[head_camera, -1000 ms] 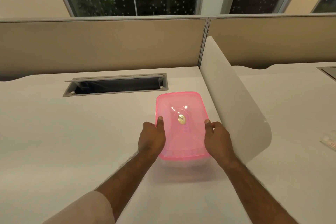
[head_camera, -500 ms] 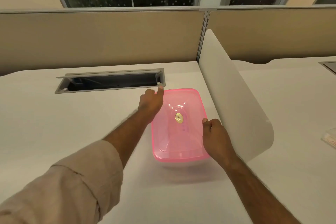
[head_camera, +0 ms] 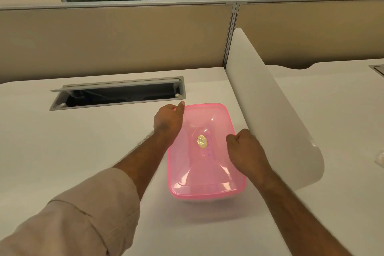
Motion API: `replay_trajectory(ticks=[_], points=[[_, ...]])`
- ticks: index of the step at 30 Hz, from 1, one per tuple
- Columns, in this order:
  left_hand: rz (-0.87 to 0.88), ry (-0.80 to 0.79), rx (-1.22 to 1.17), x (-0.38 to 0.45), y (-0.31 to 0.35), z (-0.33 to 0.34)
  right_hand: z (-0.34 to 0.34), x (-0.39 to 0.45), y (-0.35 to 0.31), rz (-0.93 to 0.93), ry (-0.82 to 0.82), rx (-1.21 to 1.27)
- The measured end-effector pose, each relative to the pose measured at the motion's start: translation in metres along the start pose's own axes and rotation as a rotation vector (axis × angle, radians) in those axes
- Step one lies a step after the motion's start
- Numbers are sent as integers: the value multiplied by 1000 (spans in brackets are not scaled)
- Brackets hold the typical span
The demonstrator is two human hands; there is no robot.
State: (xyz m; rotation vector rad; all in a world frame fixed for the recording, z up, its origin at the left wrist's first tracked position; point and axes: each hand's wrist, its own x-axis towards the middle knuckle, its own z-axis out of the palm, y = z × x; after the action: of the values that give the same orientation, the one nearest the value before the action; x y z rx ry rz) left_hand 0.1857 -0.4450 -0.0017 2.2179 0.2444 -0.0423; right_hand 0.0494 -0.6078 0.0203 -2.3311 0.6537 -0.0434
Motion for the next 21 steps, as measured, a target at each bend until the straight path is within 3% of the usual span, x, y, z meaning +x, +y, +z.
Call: replay_trajectory(ticks=[10,15,21], points=[[70,4,74,-1,1,-2,19,93,-49,58,17,-52],[34,-15,-5,0,0,-1,19,104,-48,19,33,-155],[-85,-132,99,1,8,2,18,107,-48,-15,63,-173]])
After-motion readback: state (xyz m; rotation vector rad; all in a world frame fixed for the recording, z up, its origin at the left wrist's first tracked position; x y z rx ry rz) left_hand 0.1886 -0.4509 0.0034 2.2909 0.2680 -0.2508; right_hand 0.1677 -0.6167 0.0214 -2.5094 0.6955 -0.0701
